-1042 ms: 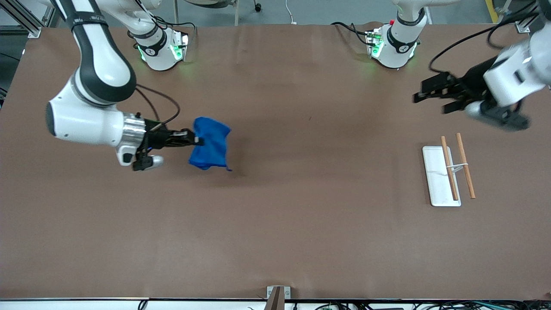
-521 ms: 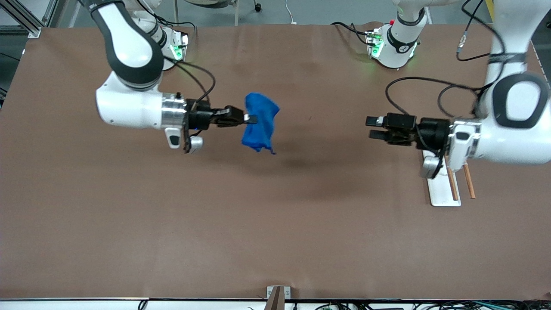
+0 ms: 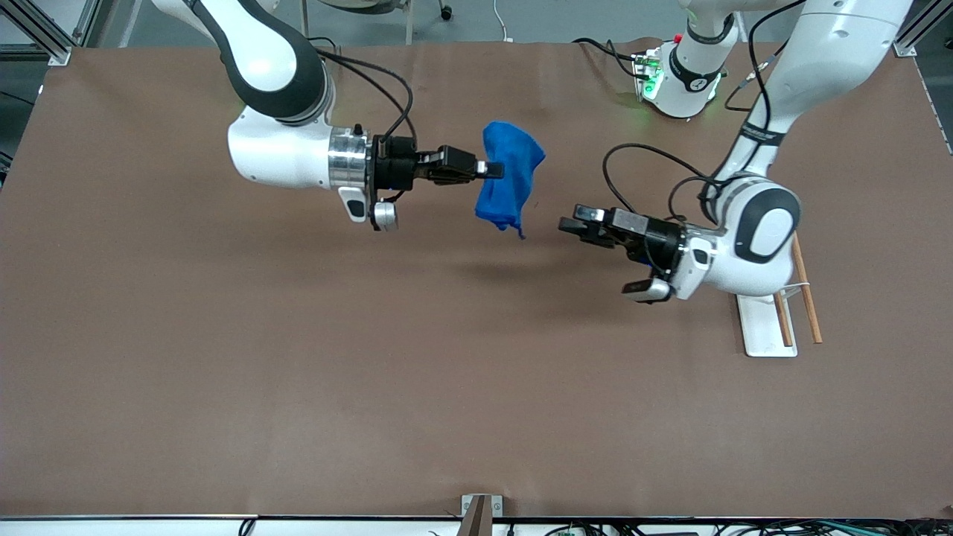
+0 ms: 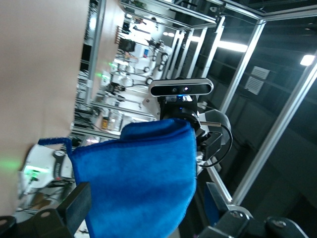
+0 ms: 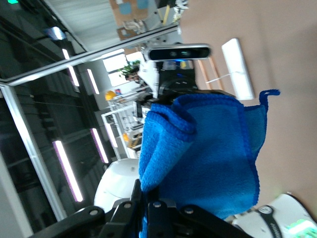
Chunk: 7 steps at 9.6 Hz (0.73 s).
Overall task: Right arm passes towel to left arm to hang
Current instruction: 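Grasp the towel with the left gripper beside the right gripper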
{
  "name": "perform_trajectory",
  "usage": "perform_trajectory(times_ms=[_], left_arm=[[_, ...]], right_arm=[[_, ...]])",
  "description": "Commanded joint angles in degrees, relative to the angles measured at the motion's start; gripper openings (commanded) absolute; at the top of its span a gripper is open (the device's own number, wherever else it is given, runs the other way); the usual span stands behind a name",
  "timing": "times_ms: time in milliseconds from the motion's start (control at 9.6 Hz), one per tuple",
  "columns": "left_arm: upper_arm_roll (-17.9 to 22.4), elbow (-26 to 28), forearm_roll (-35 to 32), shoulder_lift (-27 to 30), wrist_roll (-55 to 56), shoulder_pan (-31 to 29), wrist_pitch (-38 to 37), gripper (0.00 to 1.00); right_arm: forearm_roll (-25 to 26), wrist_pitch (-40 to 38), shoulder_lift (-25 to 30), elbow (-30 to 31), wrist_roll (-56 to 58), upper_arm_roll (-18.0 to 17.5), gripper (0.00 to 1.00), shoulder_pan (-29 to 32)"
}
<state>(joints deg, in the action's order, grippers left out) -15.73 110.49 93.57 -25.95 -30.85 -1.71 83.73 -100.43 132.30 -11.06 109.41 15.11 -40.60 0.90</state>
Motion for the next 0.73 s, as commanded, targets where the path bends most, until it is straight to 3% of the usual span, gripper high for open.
perform_trajectory(times_ms=[0,312,625], left_arm=[[-0.62,4.55,3.2,-6.45,-8.22,-0.66,-8.19,1.0],[-1.67,11.14,5.39,-7.63,-12.9,-0.57,-12.45,1.0],[-6.41,10.98,12.23,-7.71,-13.0,-0.75,-13.33,1.0]], right_arm=[[-6.0,1.38,-0.01,0.1,3.69,-0.97,0.0,-0.63],[-6.1,2.61,-0.01,0.01,3.69,-1.85,0.0,-0.64],[-6.1,2.61,-0.01,-0.07,3.69,-1.85,0.0,-0.64]])
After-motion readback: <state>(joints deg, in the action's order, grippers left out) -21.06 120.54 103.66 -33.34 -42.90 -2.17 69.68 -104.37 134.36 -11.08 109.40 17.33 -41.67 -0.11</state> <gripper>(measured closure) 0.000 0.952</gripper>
